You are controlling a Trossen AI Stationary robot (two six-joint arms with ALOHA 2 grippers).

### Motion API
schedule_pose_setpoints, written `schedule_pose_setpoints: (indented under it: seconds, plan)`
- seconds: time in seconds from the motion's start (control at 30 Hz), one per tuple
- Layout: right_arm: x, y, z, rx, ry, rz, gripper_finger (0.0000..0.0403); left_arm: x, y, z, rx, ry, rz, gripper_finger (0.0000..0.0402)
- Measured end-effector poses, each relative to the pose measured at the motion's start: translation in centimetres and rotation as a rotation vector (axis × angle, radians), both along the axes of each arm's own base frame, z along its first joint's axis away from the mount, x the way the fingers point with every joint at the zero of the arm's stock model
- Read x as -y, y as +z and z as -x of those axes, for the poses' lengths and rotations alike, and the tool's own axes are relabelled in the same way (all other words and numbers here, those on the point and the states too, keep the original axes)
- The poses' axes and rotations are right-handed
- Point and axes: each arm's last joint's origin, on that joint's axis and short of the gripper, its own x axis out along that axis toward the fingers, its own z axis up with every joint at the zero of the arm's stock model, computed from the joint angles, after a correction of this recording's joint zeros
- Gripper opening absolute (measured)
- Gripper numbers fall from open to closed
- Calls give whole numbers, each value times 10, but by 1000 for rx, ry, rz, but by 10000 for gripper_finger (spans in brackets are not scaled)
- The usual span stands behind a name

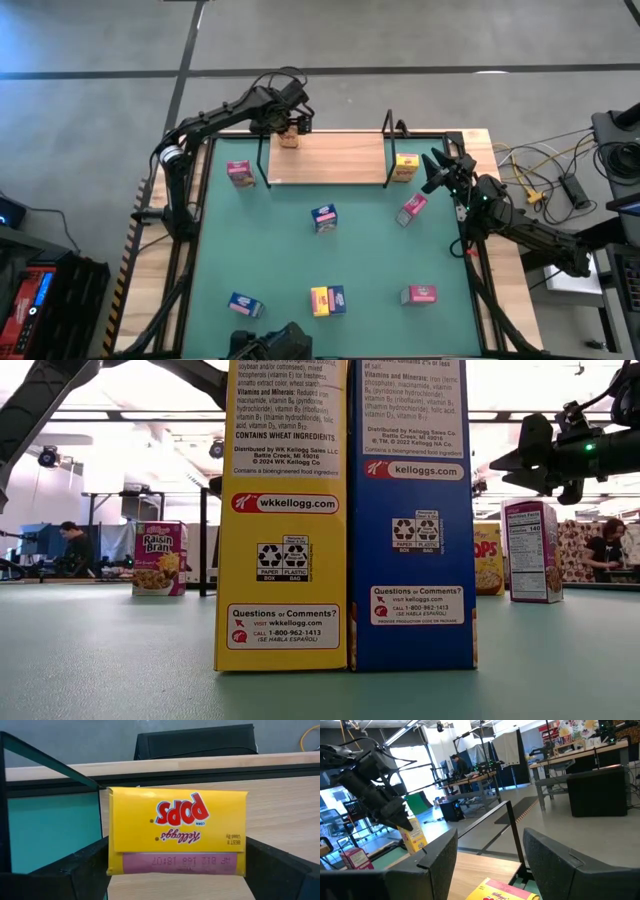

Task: Stack cereal on shelf
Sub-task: Put the middle yellow cereal box on the shelf

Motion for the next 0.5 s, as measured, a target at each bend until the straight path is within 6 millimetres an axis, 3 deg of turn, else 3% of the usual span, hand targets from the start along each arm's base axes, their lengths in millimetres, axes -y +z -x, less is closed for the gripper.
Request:
schedule_pose_setpoints:
  seconds: [0.17, 0.5]
  plan:
    - [0, 0, 0, 0, 0, 0, 215, 1, 2, -1, 14, -10, 20, 397]
    - [0, 0, 0, 0, 0, 0, 215, 9, 10, -3, 3, -34, 47, 399]
